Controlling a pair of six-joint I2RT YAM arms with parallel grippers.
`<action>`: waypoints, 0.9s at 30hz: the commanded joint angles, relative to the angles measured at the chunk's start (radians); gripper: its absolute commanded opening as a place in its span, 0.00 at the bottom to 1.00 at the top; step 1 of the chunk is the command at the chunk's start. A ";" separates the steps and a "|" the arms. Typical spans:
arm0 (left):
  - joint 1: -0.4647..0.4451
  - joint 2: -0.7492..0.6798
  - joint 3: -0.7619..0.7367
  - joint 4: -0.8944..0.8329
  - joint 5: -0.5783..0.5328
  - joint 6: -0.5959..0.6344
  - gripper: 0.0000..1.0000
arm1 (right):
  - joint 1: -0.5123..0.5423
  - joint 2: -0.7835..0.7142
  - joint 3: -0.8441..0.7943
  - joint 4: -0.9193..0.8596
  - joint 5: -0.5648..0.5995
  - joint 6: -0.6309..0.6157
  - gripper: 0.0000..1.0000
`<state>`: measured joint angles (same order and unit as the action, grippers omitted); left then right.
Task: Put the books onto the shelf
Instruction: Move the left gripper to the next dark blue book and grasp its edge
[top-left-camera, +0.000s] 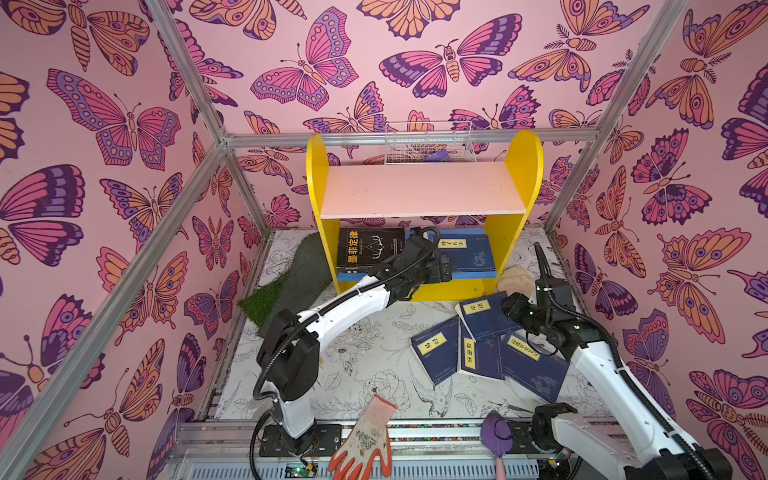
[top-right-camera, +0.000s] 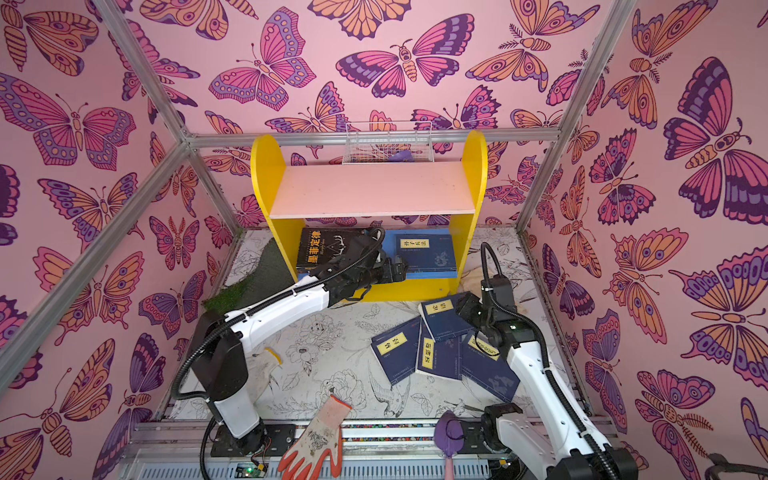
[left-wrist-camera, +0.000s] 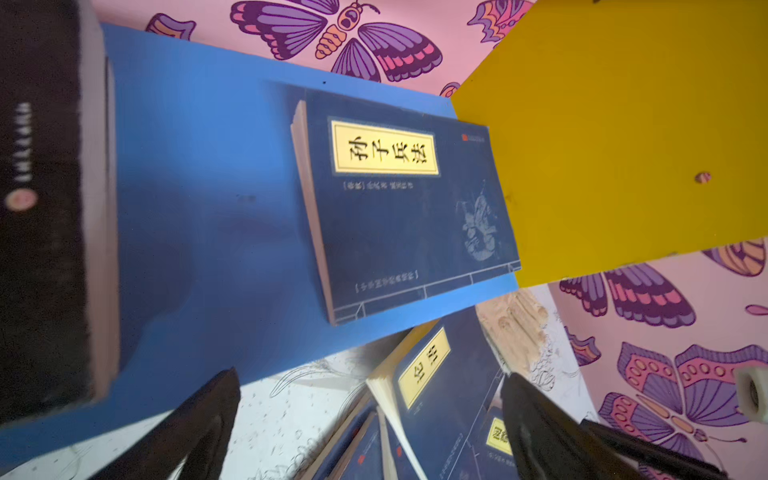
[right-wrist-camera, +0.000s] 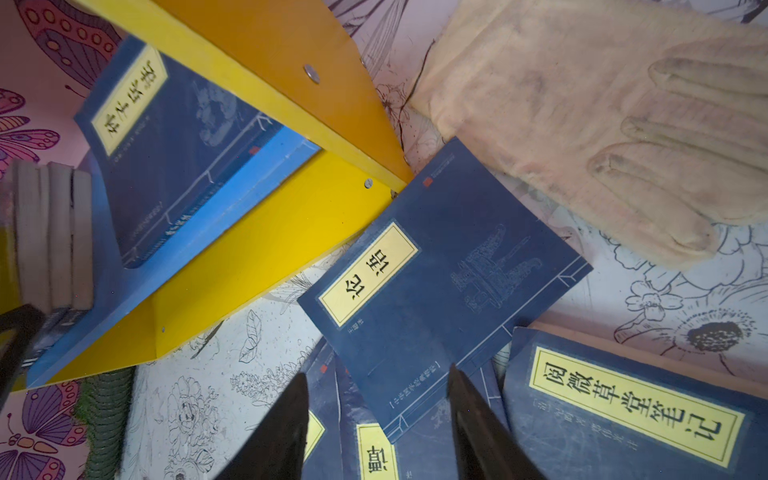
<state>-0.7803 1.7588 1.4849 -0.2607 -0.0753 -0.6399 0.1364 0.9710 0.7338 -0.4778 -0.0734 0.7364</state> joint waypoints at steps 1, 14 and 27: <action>-0.040 -0.036 -0.062 -0.041 0.040 0.095 1.00 | -0.014 0.034 -0.038 0.016 -0.031 0.040 0.55; -0.071 0.139 -0.147 0.064 0.368 0.209 0.99 | -0.016 0.200 -0.098 0.112 -0.068 0.022 0.55; -0.070 0.287 -0.099 0.237 0.375 0.129 0.96 | -0.050 0.364 -0.047 0.175 0.063 -0.017 0.54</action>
<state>-0.8551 2.0163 1.3567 -0.0452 0.2939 -0.4881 0.1078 1.3178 0.6464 -0.3168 -0.0753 0.7357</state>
